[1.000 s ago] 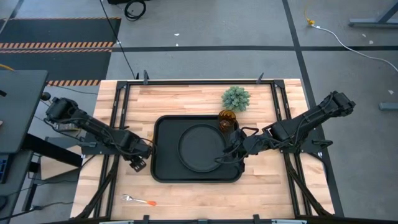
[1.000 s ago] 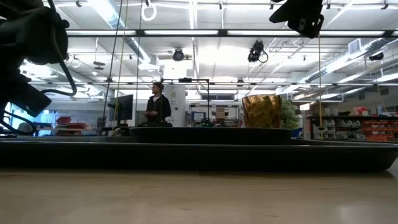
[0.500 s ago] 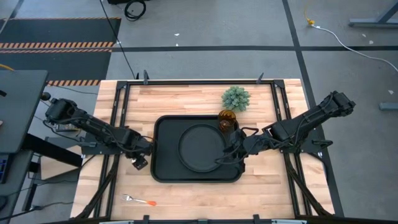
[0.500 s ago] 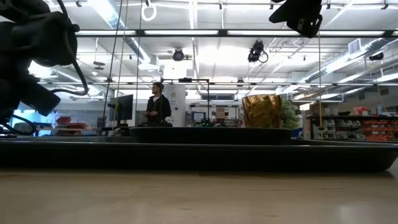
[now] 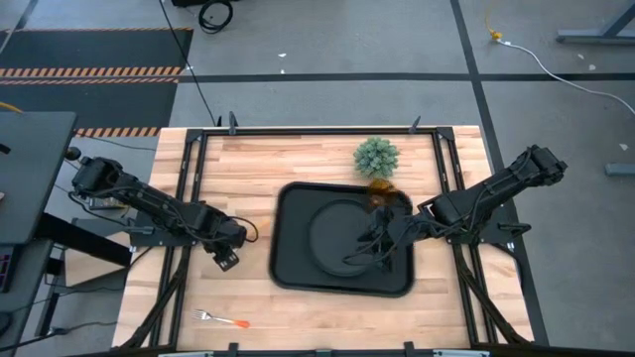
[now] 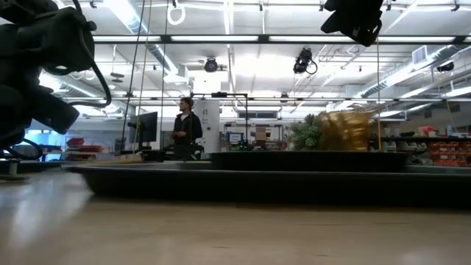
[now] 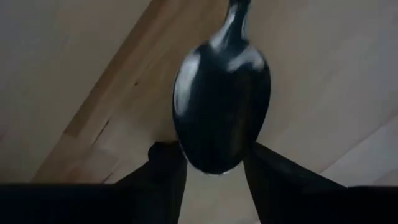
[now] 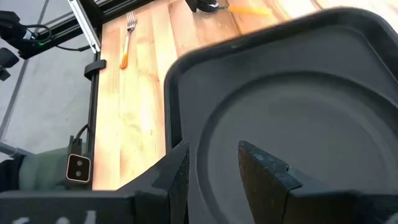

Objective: Pick and place plate/cup/fork/spoon on tray
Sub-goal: Put the yellow spoon on the black serving tray

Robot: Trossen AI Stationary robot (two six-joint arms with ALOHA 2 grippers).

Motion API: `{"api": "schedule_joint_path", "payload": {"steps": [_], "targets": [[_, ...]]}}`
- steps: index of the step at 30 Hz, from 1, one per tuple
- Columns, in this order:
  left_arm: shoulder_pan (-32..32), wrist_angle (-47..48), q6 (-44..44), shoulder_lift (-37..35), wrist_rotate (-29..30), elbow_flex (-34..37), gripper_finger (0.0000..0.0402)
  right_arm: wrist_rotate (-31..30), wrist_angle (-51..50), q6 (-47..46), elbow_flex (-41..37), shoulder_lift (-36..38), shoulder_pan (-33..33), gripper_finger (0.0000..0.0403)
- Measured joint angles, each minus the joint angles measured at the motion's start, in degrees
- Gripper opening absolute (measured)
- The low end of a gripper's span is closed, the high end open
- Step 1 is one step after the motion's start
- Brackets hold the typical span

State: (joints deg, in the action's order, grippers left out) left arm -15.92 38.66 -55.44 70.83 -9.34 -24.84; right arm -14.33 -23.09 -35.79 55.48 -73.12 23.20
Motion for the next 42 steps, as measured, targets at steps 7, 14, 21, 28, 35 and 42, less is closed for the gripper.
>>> {"api": "schedule_joint_path", "payload": {"steps": [7,14,21,28,35,42], "targets": [[0.00,0.03,-0.73,-0.52,0.42,0.02,0.0145,0.09,-0.23,-1.60,0.00,0.01,0.67,0.0142],[0.07,1.55,-0.99,-2.52,6.45,-1.37,0.0122,0.11,-0.26,-3.22,0.00,0.02,1.57,0.0142],[0.07,1.77,-0.38,-2.58,5.73,-1.57,0.0129,0.06,-0.22,-4.39,0.00,0.02,2.16,0.0142],[0.04,1.72,6.80,-2.58,7.48,-1.68,0.0195,0.02,-0.17,-4.54,0.00,0.02,2.14,0.0142],[0.02,1.60,21.01,-2.60,13.78,-1.73,0.0281,-0.02,-0.17,-5.74,0.00,0.02,2.12,0.0142],[0.02,-7.14,32.68,-2.60,14.49,-1.75,0.0307,-0.07,-0.16,-6.22,0.00,0.02,2.12,0.0142]]}}
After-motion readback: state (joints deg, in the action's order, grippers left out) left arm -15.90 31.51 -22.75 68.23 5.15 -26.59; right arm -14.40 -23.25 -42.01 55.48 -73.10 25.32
